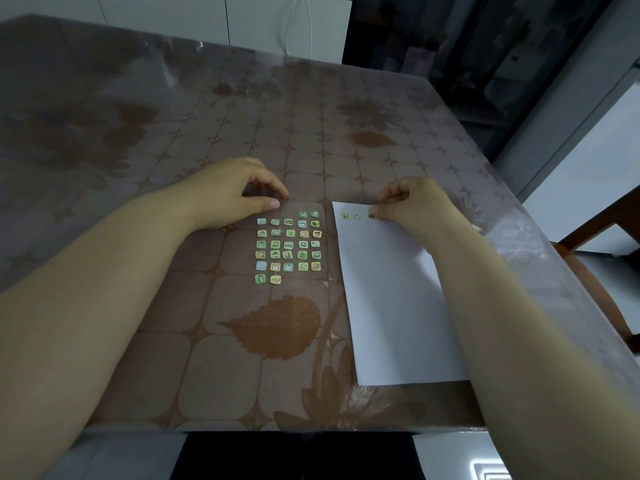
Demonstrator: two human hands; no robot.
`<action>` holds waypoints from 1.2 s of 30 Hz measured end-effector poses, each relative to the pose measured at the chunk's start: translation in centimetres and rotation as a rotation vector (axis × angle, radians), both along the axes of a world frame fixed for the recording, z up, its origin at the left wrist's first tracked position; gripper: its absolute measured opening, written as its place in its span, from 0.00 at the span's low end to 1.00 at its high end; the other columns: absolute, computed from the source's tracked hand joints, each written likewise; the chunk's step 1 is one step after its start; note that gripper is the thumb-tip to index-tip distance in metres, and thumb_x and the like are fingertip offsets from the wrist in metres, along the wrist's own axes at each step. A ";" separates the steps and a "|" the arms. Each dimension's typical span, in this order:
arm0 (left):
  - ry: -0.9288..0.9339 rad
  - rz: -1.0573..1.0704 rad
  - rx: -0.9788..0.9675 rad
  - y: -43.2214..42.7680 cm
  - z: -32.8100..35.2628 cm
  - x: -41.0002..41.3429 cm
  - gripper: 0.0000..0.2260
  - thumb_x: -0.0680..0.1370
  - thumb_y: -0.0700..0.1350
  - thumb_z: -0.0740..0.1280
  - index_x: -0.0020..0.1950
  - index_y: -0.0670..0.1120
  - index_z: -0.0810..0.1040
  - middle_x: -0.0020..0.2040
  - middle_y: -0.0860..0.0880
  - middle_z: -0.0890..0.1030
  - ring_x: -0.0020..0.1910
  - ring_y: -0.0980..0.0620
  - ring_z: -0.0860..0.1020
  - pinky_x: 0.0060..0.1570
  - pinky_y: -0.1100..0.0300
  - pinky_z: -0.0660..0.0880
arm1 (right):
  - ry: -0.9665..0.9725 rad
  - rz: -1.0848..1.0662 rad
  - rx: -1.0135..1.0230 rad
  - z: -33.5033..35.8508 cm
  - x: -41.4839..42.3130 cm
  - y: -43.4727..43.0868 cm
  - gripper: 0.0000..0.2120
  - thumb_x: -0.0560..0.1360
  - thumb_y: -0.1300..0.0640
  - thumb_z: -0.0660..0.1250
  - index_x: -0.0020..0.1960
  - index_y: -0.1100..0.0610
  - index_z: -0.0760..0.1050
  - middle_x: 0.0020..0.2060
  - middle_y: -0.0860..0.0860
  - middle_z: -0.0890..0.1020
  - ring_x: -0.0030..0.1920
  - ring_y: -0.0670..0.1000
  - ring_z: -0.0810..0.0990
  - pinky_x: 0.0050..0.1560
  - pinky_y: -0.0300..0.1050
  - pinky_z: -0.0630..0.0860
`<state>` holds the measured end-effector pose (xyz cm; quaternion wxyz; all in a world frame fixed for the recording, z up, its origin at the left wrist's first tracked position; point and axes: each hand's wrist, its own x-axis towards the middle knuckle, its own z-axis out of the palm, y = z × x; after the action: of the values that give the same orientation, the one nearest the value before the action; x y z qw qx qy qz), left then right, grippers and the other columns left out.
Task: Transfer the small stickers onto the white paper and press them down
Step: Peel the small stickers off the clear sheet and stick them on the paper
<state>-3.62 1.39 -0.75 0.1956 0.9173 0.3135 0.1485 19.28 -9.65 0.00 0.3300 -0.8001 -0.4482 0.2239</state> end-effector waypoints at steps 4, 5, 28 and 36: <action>0.003 0.004 0.003 0.1 0.0 0.0 0.09 0.73 0.47 0.67 0.52 0.53 0.79 0.51 0.51 0.77 0.50 0.54 0.74 0.45 0.71 0.65 | -0.024 0.019 -0.001 0.0 -0.2 0.0 0.09 0.70 0.59 0.71 0.50 0.59 0.79 0.32 0.45 0.74 0.32 0.42 0.70 0.32 0.33 0.66; 0.002 0.003 0.002 0.1 0.0 0.0 0.09 0.73 0.47 0.67 0.52 0.53 0.79 0.51 0.50 0.77 0.50 0.54 0.74 0.46 0.68 0.66 | -0.024 0.023 0.001 -0.1 -0.2 -0.1 0.09 0.70 0.59 0.71 0.49 0.59 0.79 0.32 0.45 0.74 0.32 0.42 0.70 0.32 0.33 0.66; -0.030 -0.079 -0.018 -1.4 0.4 1.0 0.06 0.72 0.44 0.68 0.46 0.53 0.82 0.45 0.54 0.77 0.49 0.56 0.74 0.54 0.62 0.68 | -0.321 0.373 0.254 -1.1 -5.3 1.3 0.08 0.73 0.54 0.68 0.50 0.53 0.82 0.41 0.46 0.72 0.37 0.41 0.69 0.39 0.27 0.65; -0.024 -0.063 0.000 -1.1 0.3 1.0 0.08 0.72 0.44 0.69 0.50 0.51 0.80 0.44 0.54 0.77 0.46 0.56 0.75 0.49 0.63 0.70 | -0.245 0.363 0.224 -1.2 -5.9 1.6 0.06 0.69 0.55 0.71 0.46 0.52 0.84 0.33 0.41 0.71 0.35 0.43 0.71 0.41 0.38 0.68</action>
<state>-2.61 0.34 -0.46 0.2037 0.9249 0.2821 0.1533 13.40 -8.00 -1.22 0.3142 -0.6862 -0.6432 0.1294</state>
